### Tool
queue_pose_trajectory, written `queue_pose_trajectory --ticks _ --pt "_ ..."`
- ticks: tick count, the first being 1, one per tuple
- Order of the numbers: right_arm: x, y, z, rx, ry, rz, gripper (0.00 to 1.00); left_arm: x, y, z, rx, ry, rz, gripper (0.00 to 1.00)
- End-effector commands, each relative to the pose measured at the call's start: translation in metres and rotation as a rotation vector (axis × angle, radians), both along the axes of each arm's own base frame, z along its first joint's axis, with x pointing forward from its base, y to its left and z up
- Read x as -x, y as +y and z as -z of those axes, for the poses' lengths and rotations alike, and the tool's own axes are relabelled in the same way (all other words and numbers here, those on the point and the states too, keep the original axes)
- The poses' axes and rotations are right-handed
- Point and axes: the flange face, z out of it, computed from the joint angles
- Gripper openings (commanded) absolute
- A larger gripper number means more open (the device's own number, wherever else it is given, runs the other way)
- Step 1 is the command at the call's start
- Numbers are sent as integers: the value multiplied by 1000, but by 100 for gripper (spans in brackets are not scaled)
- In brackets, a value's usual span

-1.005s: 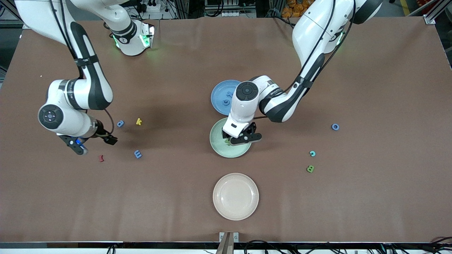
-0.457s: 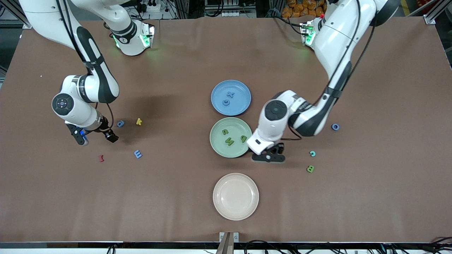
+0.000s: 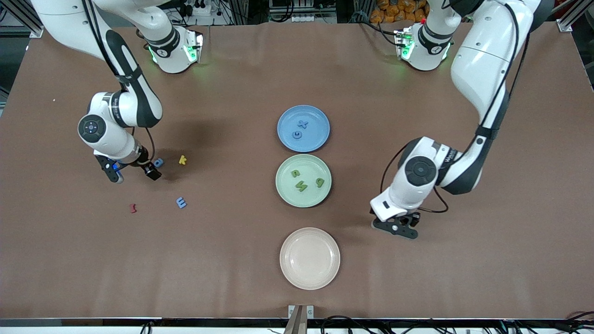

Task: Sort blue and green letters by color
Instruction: 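Grasp the green B with the left gripper while the right gripper grasps the blue a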

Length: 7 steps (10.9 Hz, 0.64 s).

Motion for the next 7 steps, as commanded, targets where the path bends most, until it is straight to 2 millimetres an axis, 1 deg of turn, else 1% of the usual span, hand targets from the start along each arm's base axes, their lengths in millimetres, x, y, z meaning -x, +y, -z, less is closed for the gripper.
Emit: queue_pose_trajectory --ticks 1,2,5,7 --pt "28 2 -7 -13 -35 14 100 -8 31 4 -28 22 99 84" --pt "31 2 -6 -14 -44 13 100 -11 43 6 -30 25 114 84" --pt "38 3 4 -13 -60 10 99 -17 75 28 -20 54 125 84" --pt "38 3 7 -11 -63 8 99 -18 85 40 37 79 137 84"
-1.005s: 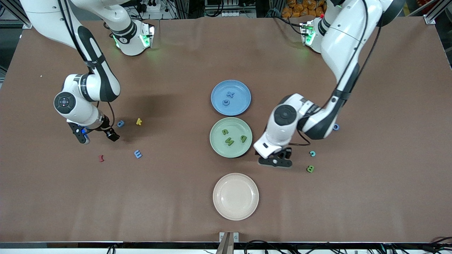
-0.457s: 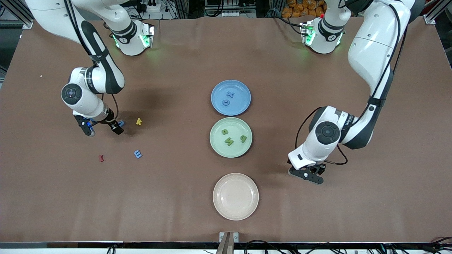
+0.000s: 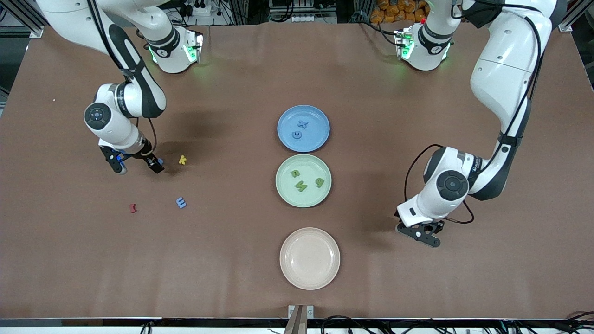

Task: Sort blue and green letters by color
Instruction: 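Grasp the green B with the left gripper while the right gripper grasps the blue a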

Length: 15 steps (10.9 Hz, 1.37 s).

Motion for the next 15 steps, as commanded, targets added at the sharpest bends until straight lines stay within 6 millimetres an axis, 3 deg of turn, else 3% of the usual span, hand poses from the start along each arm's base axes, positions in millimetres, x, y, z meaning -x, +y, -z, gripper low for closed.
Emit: queue_pose_trajectory --ticks 1,6,8,10,11,12,13,15 --pt "8 3 -1 -3 -18 9 98 -3 13 12 82 34 -2 83" --pt "10 7 16 3 -20 -3 84 6 14 27 129 82 -46 77" --pt "10 7 19 4 -18 -4 70 7 14 32 128 90 -45 60" --pt "10 7 20 4 -17 -3 64 8 11 32 123 89 -31 18" --pt "10 12 19 1 -18 -18 53 9 9 33 122 90 -30 0" --pt "10 13 20 0 -17 -19 49 10 8 34 120 91 -27 0" --pt "10 13 20 0 -16 -18 37 9 7 29 118 85 -24 0" --pt "9 13 19 0 -17 -18 22 16 -36 7 118 68 -7 0"
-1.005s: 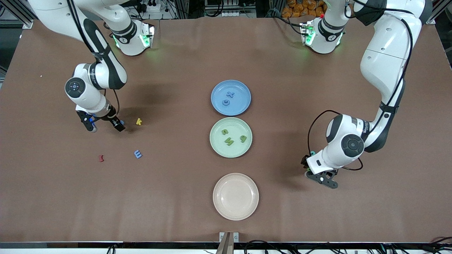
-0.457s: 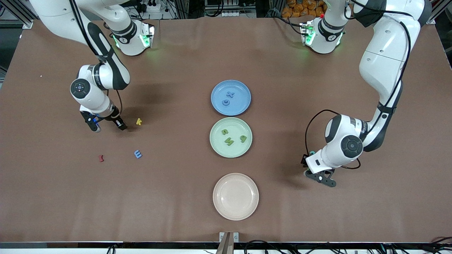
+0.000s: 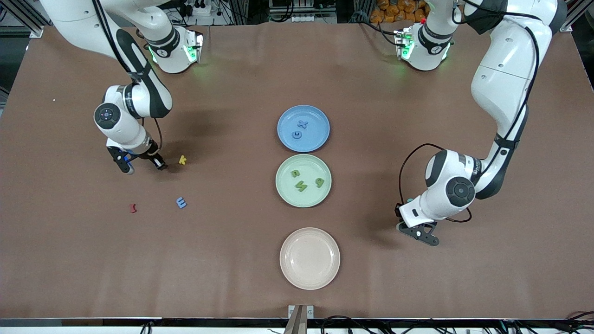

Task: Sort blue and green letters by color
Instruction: 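Grasp the green B with the left gripper while the right gripper grasps the blue a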

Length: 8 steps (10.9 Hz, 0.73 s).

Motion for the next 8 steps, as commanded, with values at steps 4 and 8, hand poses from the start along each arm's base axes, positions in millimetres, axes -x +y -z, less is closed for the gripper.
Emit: queue_pose_trajectory --ticks 4,8 --pt "3 2 2 -1 3 8 10 31 -114 -39 23 7 -98 0" --pt "-15 24 -23 -15 -3 -63 1 80 -215 -49 62 42 -254 0"
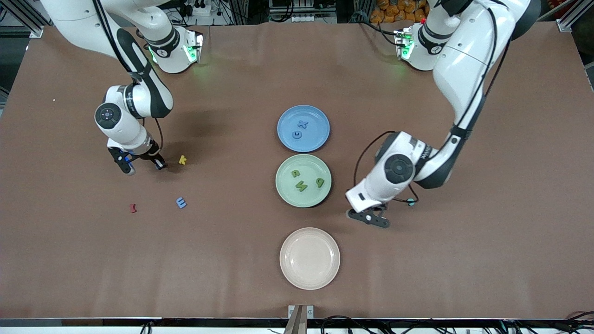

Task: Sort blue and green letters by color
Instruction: 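Place the green B on the green plate while the right gripper places the a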

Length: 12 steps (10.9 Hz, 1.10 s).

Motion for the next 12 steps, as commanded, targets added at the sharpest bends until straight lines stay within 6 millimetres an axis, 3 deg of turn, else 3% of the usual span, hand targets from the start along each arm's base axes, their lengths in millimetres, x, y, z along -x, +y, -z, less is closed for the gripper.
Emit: queue_pose_trajectory --ticks 1,3,5,6,7,9,10,12 --pt "-17 27 -29 -16 -6 -88 1 36 -63 -13 17 34 -128 0" --pt "-23 44 -42 -22 -29 -214 1 63 -101 -14 32 56 -191 0" --pt "-28 84 -54 -41 -40 -291 1 87 -142 -17 48 62 -254 0" --pt "-25 107 -56 -47 -20 -327 0 105 -162 -19 49 65 -271 7" --pt "-19 137 -56 -48 0 -376 0 111 -169 -24 46 57 -291 30" --pt "3 195 -57 -53 9 -470 0 110 -166 -26 39 67 -323 100" --pt "14 219 -57 -63 12 -486 0 105 -164 -32 43 54 -338 100" --pt "29 262 -64 -87 0 -502 0 90 -149 -73 63 -6 -360 100"
